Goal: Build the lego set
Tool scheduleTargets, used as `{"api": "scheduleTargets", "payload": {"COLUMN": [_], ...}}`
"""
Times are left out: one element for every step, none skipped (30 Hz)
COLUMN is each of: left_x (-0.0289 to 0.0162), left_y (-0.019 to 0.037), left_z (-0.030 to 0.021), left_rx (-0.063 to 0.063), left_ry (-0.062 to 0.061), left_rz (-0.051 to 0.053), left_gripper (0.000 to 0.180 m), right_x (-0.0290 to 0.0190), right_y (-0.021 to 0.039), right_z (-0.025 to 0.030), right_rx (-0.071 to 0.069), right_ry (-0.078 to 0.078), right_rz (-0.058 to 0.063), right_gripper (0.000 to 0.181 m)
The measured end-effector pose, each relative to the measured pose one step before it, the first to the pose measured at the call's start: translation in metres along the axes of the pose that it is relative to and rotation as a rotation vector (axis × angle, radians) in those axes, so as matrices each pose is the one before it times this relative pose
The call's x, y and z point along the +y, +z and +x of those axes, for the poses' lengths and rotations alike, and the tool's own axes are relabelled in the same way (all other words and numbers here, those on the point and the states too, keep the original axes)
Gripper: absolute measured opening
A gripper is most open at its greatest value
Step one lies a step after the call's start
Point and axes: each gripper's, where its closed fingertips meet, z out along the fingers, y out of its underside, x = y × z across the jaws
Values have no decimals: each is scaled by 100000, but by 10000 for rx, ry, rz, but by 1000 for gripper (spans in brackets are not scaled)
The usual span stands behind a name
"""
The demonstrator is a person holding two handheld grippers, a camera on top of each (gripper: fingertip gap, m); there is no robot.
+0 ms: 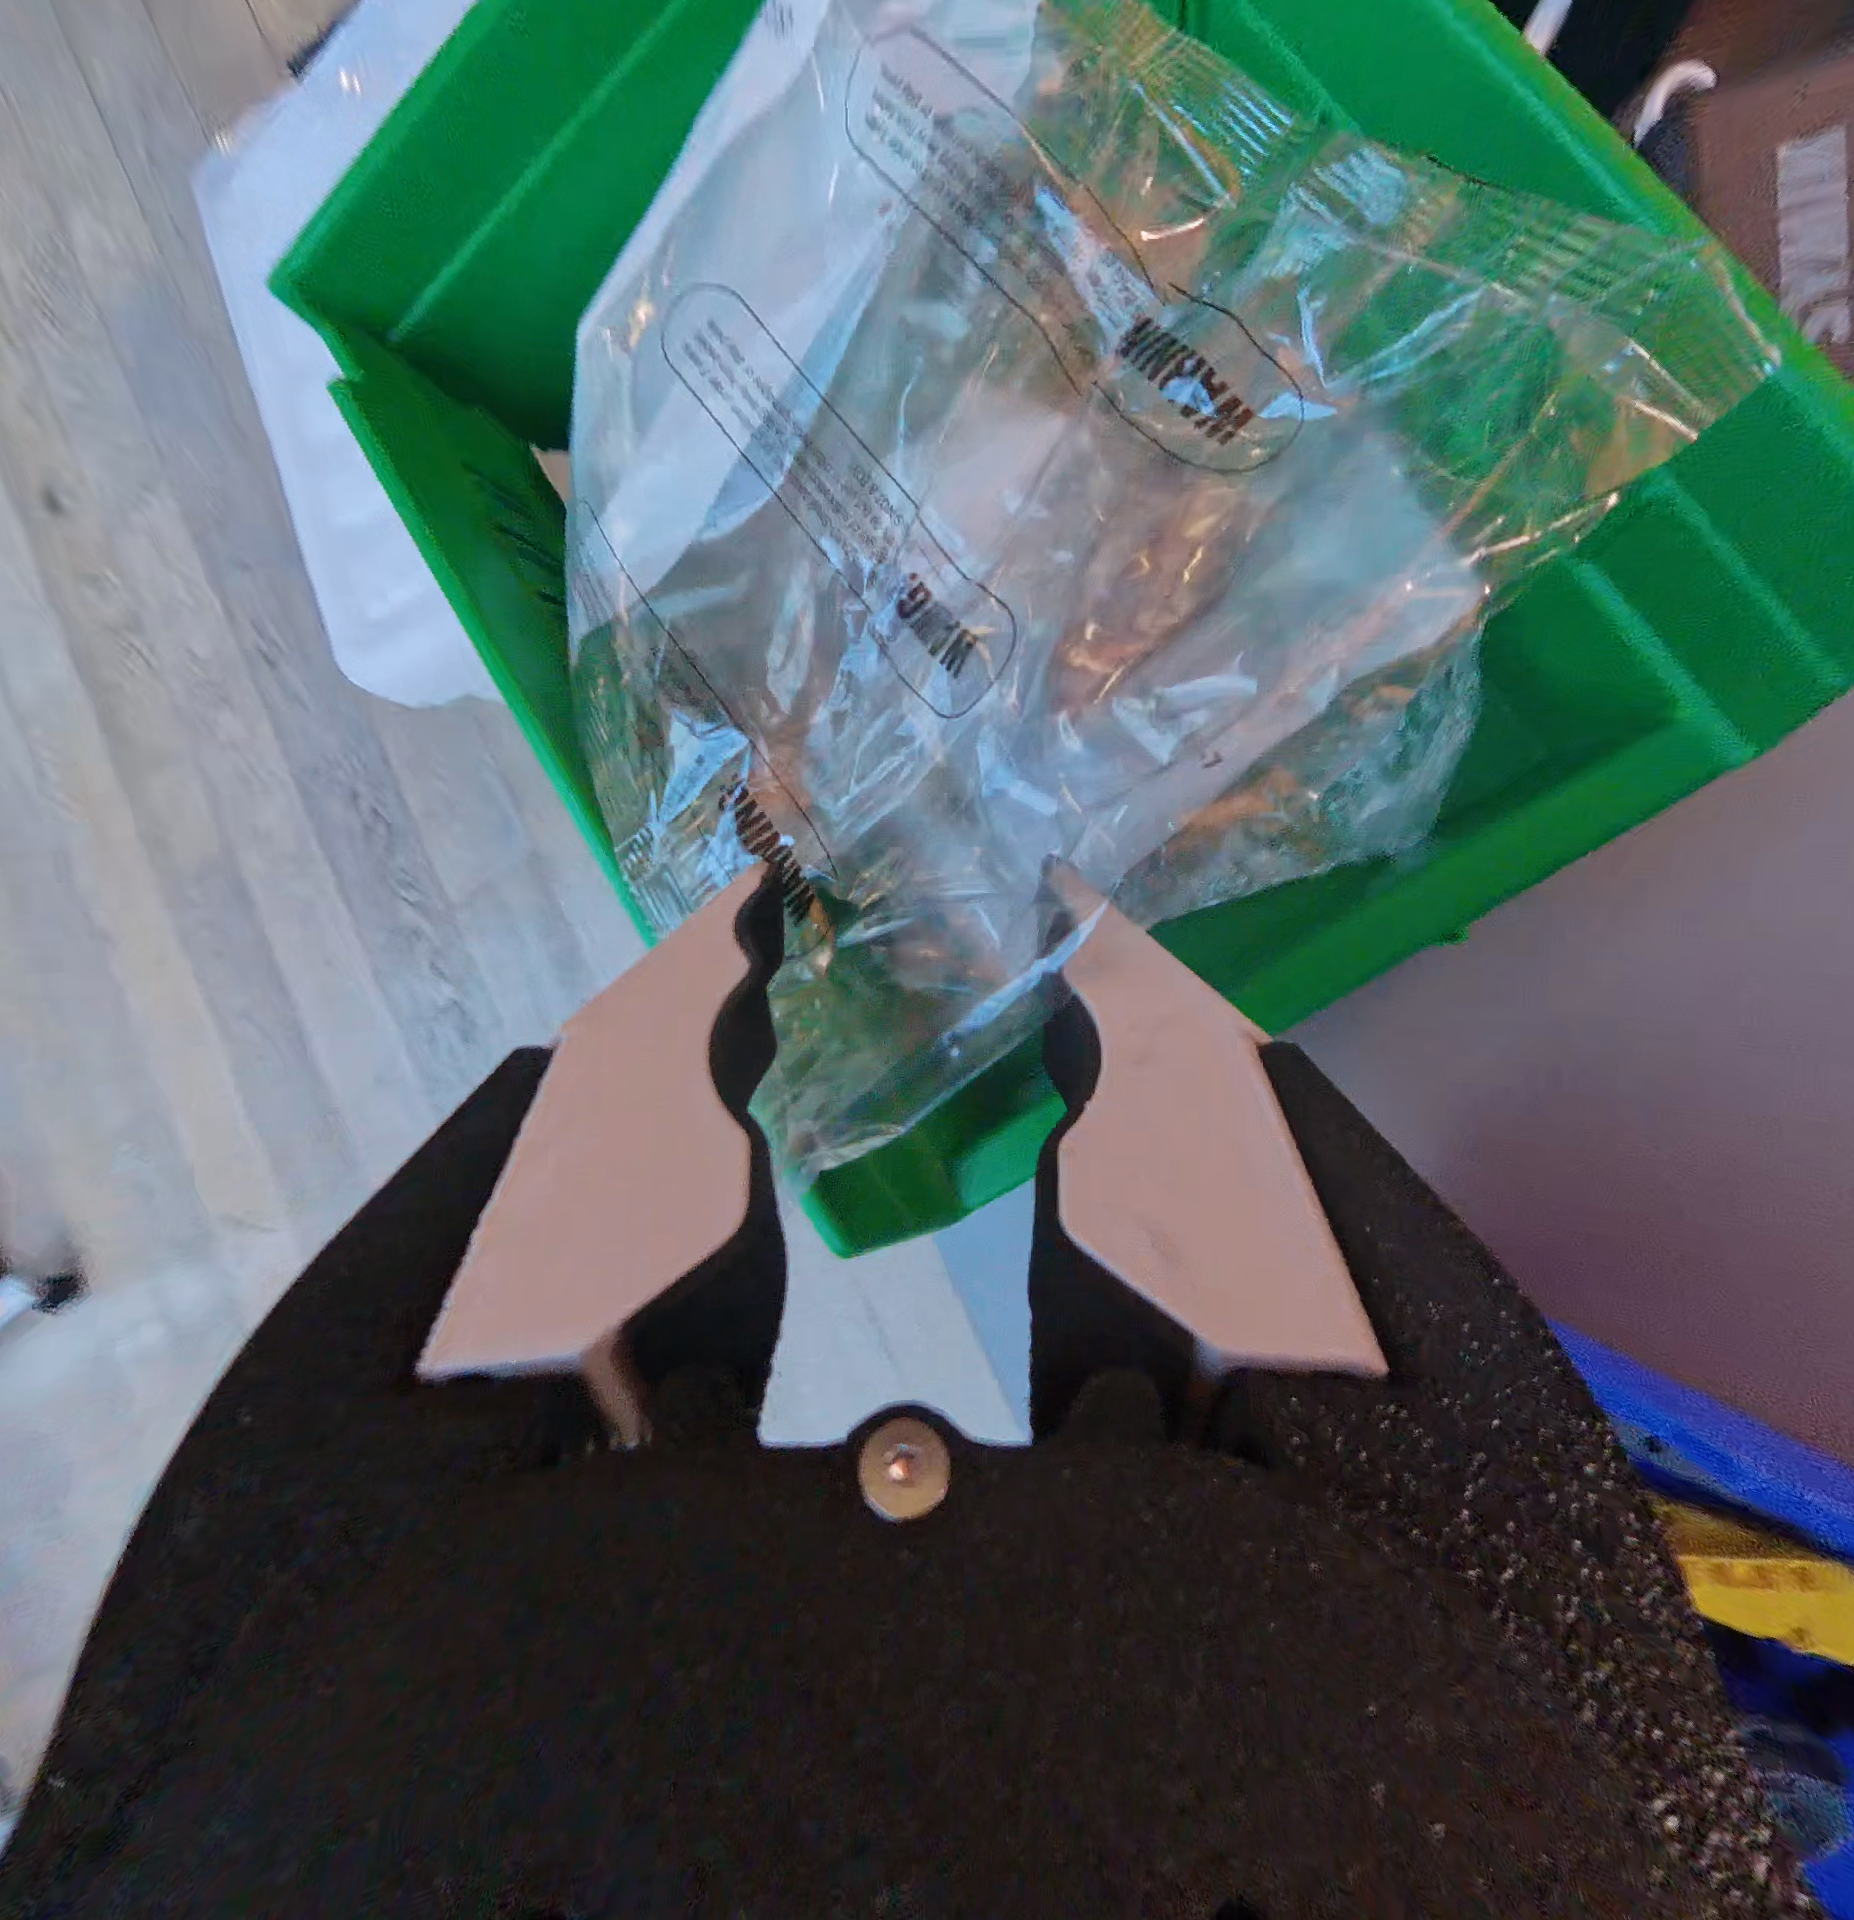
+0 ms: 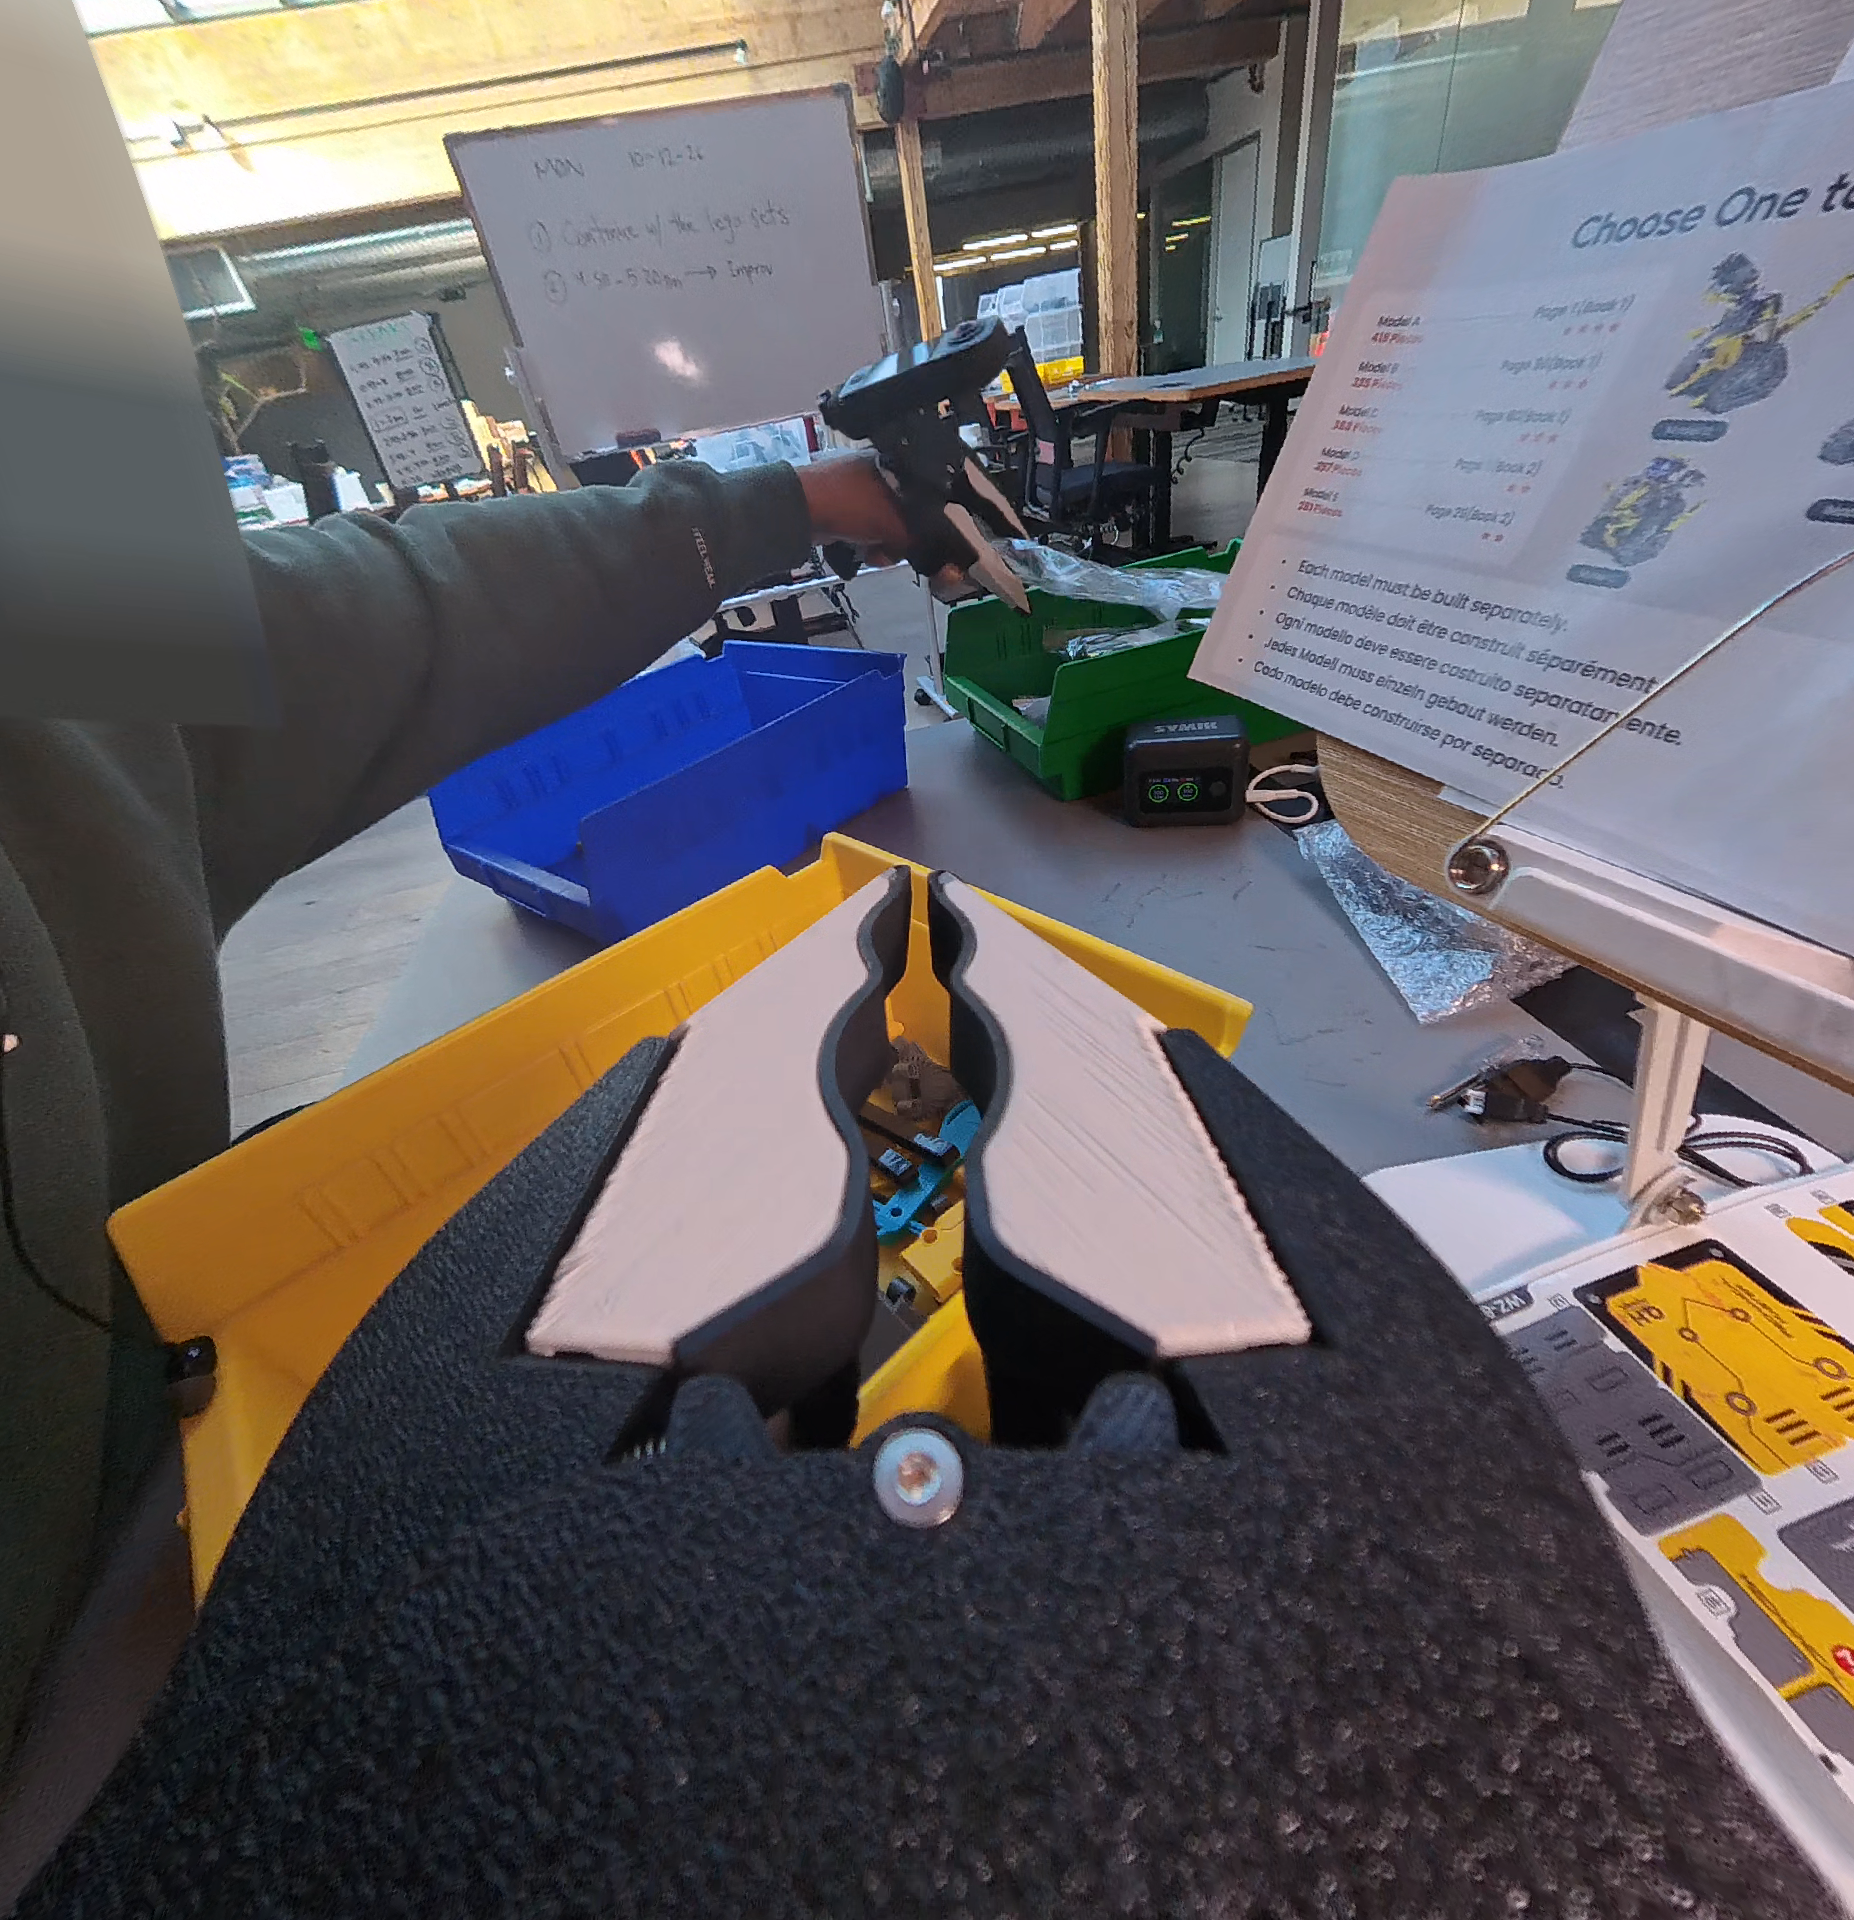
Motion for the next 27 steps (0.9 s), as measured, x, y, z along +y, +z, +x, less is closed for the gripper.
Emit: {"api": "scheduleTargets", "payload": {"left_x": [-193, -617, -697, -381, -139, -152, -297, -485, -595, -473, -105, 275, 429, 387, 457, 735, 971, 933, 648, 336, 109, -165, -453, -599, -546, -260, 142], "left_y": [386, 485, 559, 579, 460, 238, -38, -276, -479, -573, -601, -520, -377, -155, 143, 519, 756, 867, 914, 895, 790, 544, 286, 157, 137, 174, 296], "left_z": [395, 756, 1013, 1058, 869, 662, 406, 248, 75, -279, -505, -126, 842, 1771, 2054, 1391, 292, -357, -495, -797, -1318, -1828, -1726, -824, 175, 1046, 1091], "left_rx": [297, 468, 594, 617, 522, 389, 245, 151, -1, -328, -625, -501, 64, 641, 811, 431, -158, -420, -320, -329, -555, -867, -867, -370, 163, 595, 517], "left_ry": [-876, -753, -661, -544, -333, -100, 35, 89, 199, 487, 840, 958, 725, 386, 210, 218, 295, 273, 59, -202, -311, -233, -55, 136, 297, 468, 519], "left_rz": [-65, 157, 199, -9, -122, -39, 113, 288, 399, 330, 109, -110, -199, -191, -263, -500, -723, -748, -585, -395, -261, -98, 108, 251, 265, 137, -100], "left_gripper": [50, 56, 65, 75, 85, 92, 97, 97, 94, 87, 79, 70, 57, 46, 35, 28, 27, 26, 26, 26, 29, 32, 32, 32, 33, 35, 37], "right_x": [18, 70, 108, 139, 98, 4, -90, -120, -97, -65, -44, -22, -12, -23, -49, -59, -56, -18, 23, 61, 61, 42, 14, -15, -46, -86, -90], "right_y": [143, 169, 178, 161, 104, 20, -65, -105, -120, -121, -109, -93, -85, -89, -71, -35, 26, 66, 105, 113, 85, 41, -2, -65, -84, -109, -108], "right_z": [-83, -88, -72, -52, -78, -103, -116, -82, 3, 68, 95, 96, 76, 31, -12, -33, -61, -106, -145, -176, -195, -177, -122, -99, -66, -31, -14], "right_rx": [-54, -60, -38, -2, 19, 25, 12, -1, 4, 10, 8, 8, 12, 4, -5, -15, -32, -51, -56, -43, -22, 16, 54, 61, 50, 28, 2], "right_ry": [51, 56, 34, -14, -77, -122, -116, -66, 1, 45, 59, 55, 38, 7, -9, 2, 24, 32, 17, -21, -71, -121, -163, -183, -161, -107, -51], "right_rz": [16, 6, -26, -62, -78, -52, -12, 17, 32, 37, 39, 29, 10, 10, 17, 24, 25, 13, -13, -40, -59, -75, -84, -78, -56, -26, 1], "right_gripper": [1, 1, 1, 1, 1, 1, 1, 1, 1, 1, 1, 1, 1, 1, 1, 1, 1, 1, 1, 1, 1, 1, 1, 1, 1, 1, 1]}}
